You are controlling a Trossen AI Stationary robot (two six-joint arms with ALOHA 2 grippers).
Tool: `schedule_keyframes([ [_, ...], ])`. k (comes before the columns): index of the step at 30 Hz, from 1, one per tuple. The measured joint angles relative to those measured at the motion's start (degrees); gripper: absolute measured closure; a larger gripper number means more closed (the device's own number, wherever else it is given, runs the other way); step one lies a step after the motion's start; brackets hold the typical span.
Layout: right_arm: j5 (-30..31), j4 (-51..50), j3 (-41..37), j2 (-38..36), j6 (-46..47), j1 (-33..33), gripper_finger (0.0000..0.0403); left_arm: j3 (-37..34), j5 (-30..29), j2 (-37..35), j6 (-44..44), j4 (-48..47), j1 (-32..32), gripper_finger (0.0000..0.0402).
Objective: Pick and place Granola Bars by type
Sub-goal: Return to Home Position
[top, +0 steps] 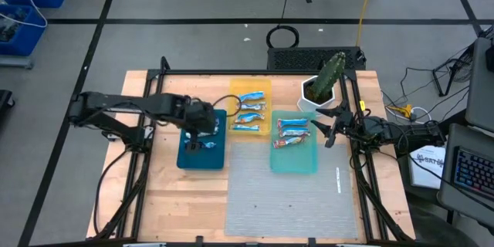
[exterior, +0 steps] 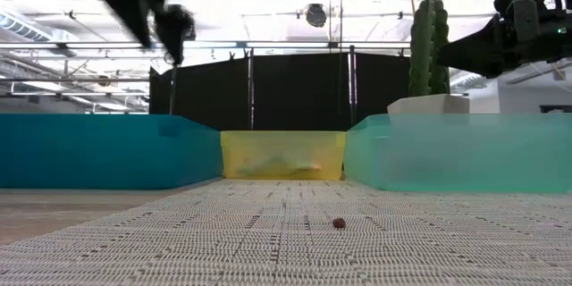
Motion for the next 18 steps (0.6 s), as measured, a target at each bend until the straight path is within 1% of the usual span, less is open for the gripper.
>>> schedule_keyframes([
  [6,0.0,0.0,0.0,0.0,0.0,0.0,0.0181,16.0,0.0,-0.7,-1.9,-7.0,-2.3,0.0009],
  [10,0.0,0.0,0.0,0.0,0.0,0.0,0.0181,23.5,0.0,-0.8,-5.5,-8.4,-3.2,0.0009],
  [12,0.0,0.0,0.0,0.0,0.0,0.0,0.0181,25.7,0.0,-1.4,-6.4,-8.4,-3.5,0.0009],
  [14,0.0,0.0,0.0,0.0,0.0,0.0,0.0181,26.4,-0.1,-2.8,-5.8,-7.7,-3.7,0.0009],
  [18,0.0,0.0,0.0,0.0,0.0,0.0,0.0181,24.0,-0.4,-7.1,-4.7,-5.9,-3.3,0.0009],
])
